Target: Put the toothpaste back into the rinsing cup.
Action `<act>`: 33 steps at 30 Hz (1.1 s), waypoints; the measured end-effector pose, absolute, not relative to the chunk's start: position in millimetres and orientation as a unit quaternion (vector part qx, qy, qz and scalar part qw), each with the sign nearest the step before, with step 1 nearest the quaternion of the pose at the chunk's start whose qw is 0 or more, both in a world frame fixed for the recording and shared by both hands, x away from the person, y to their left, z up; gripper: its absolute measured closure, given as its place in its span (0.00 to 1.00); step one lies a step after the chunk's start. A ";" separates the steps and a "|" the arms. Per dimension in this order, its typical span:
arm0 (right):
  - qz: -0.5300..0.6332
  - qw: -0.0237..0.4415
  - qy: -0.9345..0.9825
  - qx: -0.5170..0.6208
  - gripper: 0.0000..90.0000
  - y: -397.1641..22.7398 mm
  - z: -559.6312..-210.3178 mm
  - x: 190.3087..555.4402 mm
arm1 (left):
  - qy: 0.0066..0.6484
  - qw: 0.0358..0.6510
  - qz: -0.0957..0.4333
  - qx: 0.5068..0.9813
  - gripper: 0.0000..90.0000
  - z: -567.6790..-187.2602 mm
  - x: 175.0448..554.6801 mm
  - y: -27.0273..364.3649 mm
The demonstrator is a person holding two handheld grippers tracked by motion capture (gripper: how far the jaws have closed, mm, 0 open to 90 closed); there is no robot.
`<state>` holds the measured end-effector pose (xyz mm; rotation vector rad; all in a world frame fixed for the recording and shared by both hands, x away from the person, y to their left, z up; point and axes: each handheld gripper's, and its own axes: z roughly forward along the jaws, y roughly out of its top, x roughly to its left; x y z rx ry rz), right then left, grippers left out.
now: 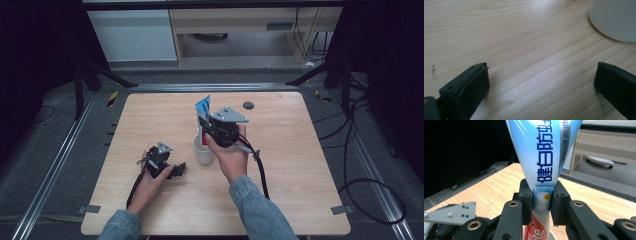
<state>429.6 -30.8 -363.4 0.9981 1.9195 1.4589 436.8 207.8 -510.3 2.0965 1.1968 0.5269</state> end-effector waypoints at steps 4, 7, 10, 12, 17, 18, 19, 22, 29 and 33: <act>0.534 0.256 0.715 0.371 0.82 -27.9 -375.1 429.9 | 0.457 0.329 0.201 0.801 0.00 -510.3 436.8 207.8; 0.530 0.253 0.716 0.376 0.82 -27.6 -382.5 431.4 | 0.457 0.329 0.201 0.802 0.00 -510.3 436.9 207.9; 0.529 0.250 0.716 0.380 0.82 -27.5 -388.6 432.7 | 0.457 0.329 0.201 0.801 0.00 -510.3 436.8 207.8; 0.527 0.245 0.717 0.385 0.82 -27.6 -393.6 434.4 | 0.457 0.329 0.201 0.802 0.00 -510.3 436.8 207.9; 0.524 0.243 0.718 0.388 0.82 -27.5 -397.4 435.0 | 0.458 0.329 0.201 0.801 0.00 -510.3 436.7 207.8; 0.523 0.243 0.718 0.389 0.82 -27.7 -398.1 435.0 | 0.458 0.329 0.201 0.801 0.00 -510.3 436.8 207.8; 0.523 0.243 0.719 0.388 0.82 -27.9 -398.8 435.3 | 0.457 0.329 0.201 0.801 0.00 -510.3 436.8 207.8; 0.522 0.239 0.721 0.389 0.82 -28.0 -401.2 436.2 | 0.458 0.329 0.201 0.801 0.00 -510.3 436.7 207.7; 0.519 0.229 0.720 0.400 0.82 -28.6 -407.7 438.5 | 0.457 0.329 0.201 0.802 0.00 -510.2 436.8 207.9; 0.520 0.223 0.720 0.401 0.82 -29.2 -409.0 439.1 | 0.457 0.328 0.201 0.802 0.00 -510.2 436.7 207.9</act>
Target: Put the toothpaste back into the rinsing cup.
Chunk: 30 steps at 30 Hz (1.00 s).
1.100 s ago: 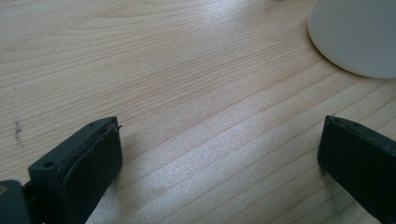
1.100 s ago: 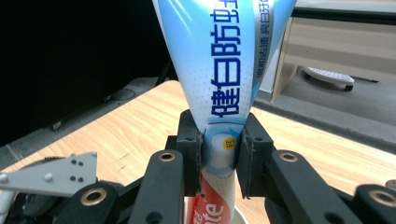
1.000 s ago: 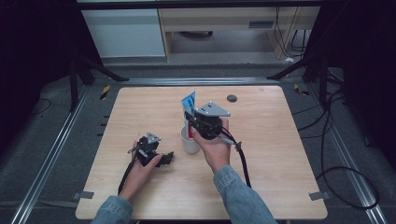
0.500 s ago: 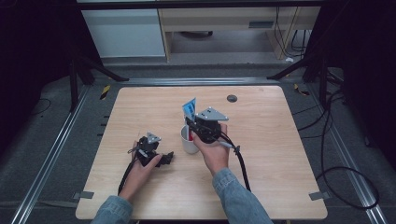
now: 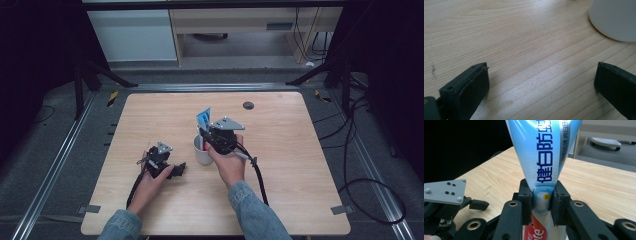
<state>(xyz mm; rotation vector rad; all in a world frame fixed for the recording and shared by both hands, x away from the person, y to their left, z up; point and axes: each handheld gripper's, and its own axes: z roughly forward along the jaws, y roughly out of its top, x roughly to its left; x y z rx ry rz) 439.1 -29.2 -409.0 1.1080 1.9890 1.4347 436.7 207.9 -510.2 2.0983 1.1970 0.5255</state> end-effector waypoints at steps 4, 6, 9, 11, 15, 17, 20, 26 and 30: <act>0.520 0.220 0.721 0.401 0.82 -29.1 -409.7 439.6 | 0.457 0.329 0.201 0.802 0.00 -510.2 436.7 207.9; 0.519 0.214 0.722 0.405 0.82 -28.7 -410.6 440.1 | 0.457 0.328 0.201 0.802 0.00 -510.2 436.8 207.9; 0.517 0.213 0.724 0.405 0.81 -28.3 -411.6 440.7 | 0.457 0.328 0.201 0.802 0.00 -510.2 436.7 207.9; 0.516 0.210 0.724 0.407 0.81 -28.6 -412.3 441.0 | 0.457 0.328 0.201 0.802 0.00 -510.2 436.7 207.9; 0.516 0.208 0.724 0.408 0.81 -29.3 -413.1 441.5 | 0.457 0.328 0.201 0.802 0.00 -510.2 436.7 207.9; 0.516 0.206 0.724 0.409 0.81 -29.5 -413.3 441.5 | 0.457 0.328 0.201 0.802 0.00 -510.2 436.7 207.9; 0.516 0.204 0.725 0.409 0.81 -29.6 -413.7 441.9 | 0.457 0.328 0.201 0.802 0.00 -510.2 436.7 207.9; 0.517 0.199 0.724 0.412 0.81 -30.1 -415.0 443.3 | 0.457 0.328 0.201 0.802 0.00 -510.2 436.8 207.9; 0.517 0.195 0.724 0.413 0.81 -30.3 -415.7 443.6 | 0.457 0.328 0.201 0.802 0.00 -510.2 436.8 207.9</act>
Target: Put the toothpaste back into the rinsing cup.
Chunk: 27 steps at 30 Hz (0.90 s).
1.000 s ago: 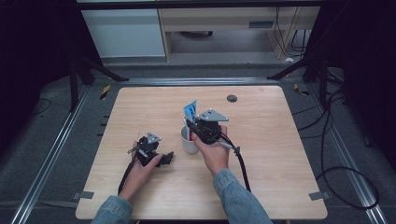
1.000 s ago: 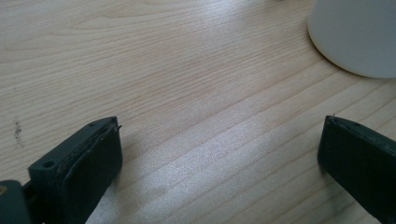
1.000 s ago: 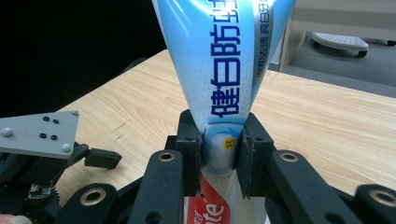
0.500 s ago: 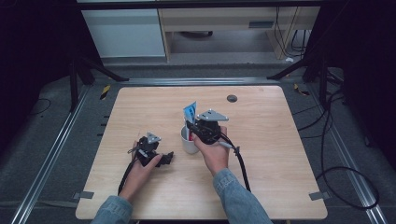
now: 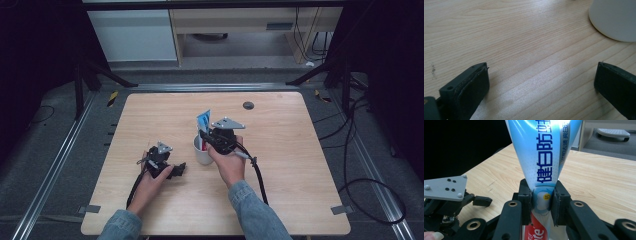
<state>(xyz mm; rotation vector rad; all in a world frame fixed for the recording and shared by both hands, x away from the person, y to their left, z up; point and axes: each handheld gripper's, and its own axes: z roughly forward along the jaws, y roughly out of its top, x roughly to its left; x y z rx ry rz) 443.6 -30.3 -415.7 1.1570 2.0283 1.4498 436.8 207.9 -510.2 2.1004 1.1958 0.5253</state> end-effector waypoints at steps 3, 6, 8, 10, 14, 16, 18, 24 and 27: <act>0.517 0.192 0.725 0.412 0.81 -30.2 -416.3 443.6 | 0.457 0.328 0.201 0.802 0.00 -510.2 436.7 207.9; 0.518 0.194 0.724 0.413 0.81 -30.3 -416.6 443.6 | 0.457 0.328 0.201 0.802 0.00 -510.2 436.8 208.0; 0.517 0.193 0.725 0.413 0.81 -30.4 -416.9 443.7 | 0.457 0.328 0.201 0.802 0.00 -510.2 436.8 207.9; 0.516 0.193 0.726 0.413 0.81 -30.5 -417.1 443.8 | 0.457 0.328 0.201 0.802 0.00 -510.2 436.8 208.0; 0.515 0.191 0.726 0.414 0.81 -30.7 -417.9 444.2 | 0.457 0.328 0.201 0.802 0.00 -510.2 436.7 207.9; 0.514 0.190 0.726 0.415 0.81 -30.7 -418.3 444.3 | 0.457 0.328 0.201 0.802 0.00 -510.2 436.7 208.0; 0.514 0.190 0.726 0.415 0.81 -30.8 -418.6 444.5 | 0.457 0.328 0.201 0.802 0.00 -510.2 436.8 208.0; 0.514 0.191 0.727 0.413 0.81 -30.6 -419.6 445.5 | 0.457 0.328 0.201 0.802 0.00 -510.2 436.7 207.9; 0.513 0.188 0.727 0.416 0.81 -30.4 -420.3 445.6 | 0.457 0.328 0.201 0.802 0.00 -510.2 436.7 207.9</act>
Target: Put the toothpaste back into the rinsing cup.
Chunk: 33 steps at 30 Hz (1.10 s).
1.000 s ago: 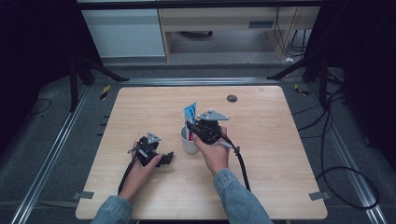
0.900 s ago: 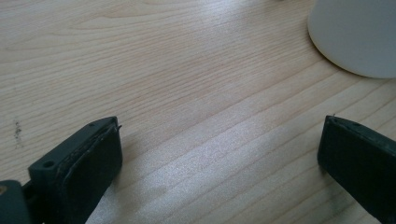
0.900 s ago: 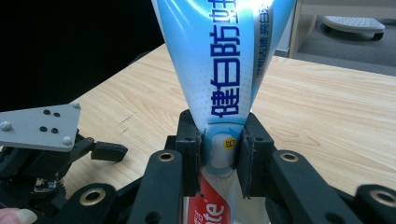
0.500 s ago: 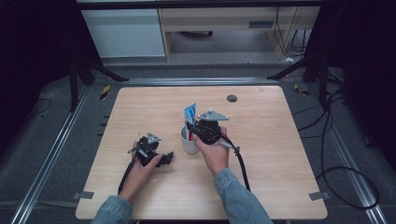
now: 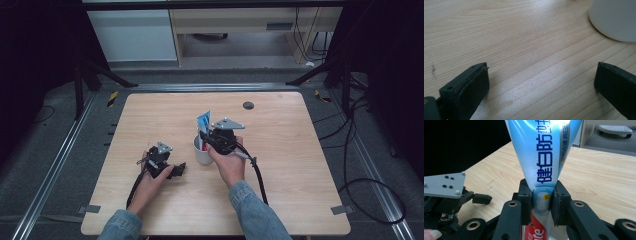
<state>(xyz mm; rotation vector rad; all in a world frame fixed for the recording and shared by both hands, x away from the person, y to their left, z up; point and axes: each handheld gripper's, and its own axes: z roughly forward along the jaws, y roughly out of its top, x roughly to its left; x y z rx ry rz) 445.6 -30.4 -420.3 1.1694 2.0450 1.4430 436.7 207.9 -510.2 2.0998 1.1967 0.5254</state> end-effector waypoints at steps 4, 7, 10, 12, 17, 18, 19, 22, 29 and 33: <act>0.512 0.189 0.727 0.416 0.81 -30.2 -420.7 445.8 | 0.457 0.328 0.201 0.802 0.00 -510.2 436.7 207.9; 0.513 0.189 0.727 0.416 0.81 -30.3 -421.2 445.9 | 0.457 0.328 0.201 0.802 0.00 -510.2 436.8 207.9; 0.512 0.188 0.727 0.417 0.81 -30.5 -421.7 446.2 | 0.457 0.328 0.201 0.802 0.00 -510.2 436.8 207.9; 0.512 0.188 0.727 0.417 0.81 -30.8 -421.8 446.5 | 0.456 0.328 0.201 0.802 0.00 -510.2 436.9 207.9; 0.514 0.179 0.721 0.428 0.80 -33.4 -422.1 450.3 | 0.457 0.328 0.201 0.802 0.00 -510.2 436.9 207.8; 0.514 0.179 0.721 0.428 0.80 -33.4 -422.1 450.3 | 0.456 0.328 0.201 0.802 0.00 -510.2 436.9 207.8; 0.514 0.177 0.720 0.430 0.80 -34.3 -422.2 451.3 | 0.456 0.328 0.201 0.802 0.00 -510.2 436.9 207.8; 0.515 0.173 0.718 0.435 0.80 -36.3 -422.4 454.1 | 0.456 0.328 0.201 0.802 0.00 -510.2 436.9 207.8; 0.517 0.167 0.716 0.439 0.80 -39.5 -423.7 458.9 | 0.456 0.328 0.201 0.802 0.00 -510.2 436.9 207.8; 0.518 0.163 0.714 0.441 0.79 -41.6 -424.2 460.9 | 0.456 0.328 0.201 0.802 0.00 -510.2 436.9 207.8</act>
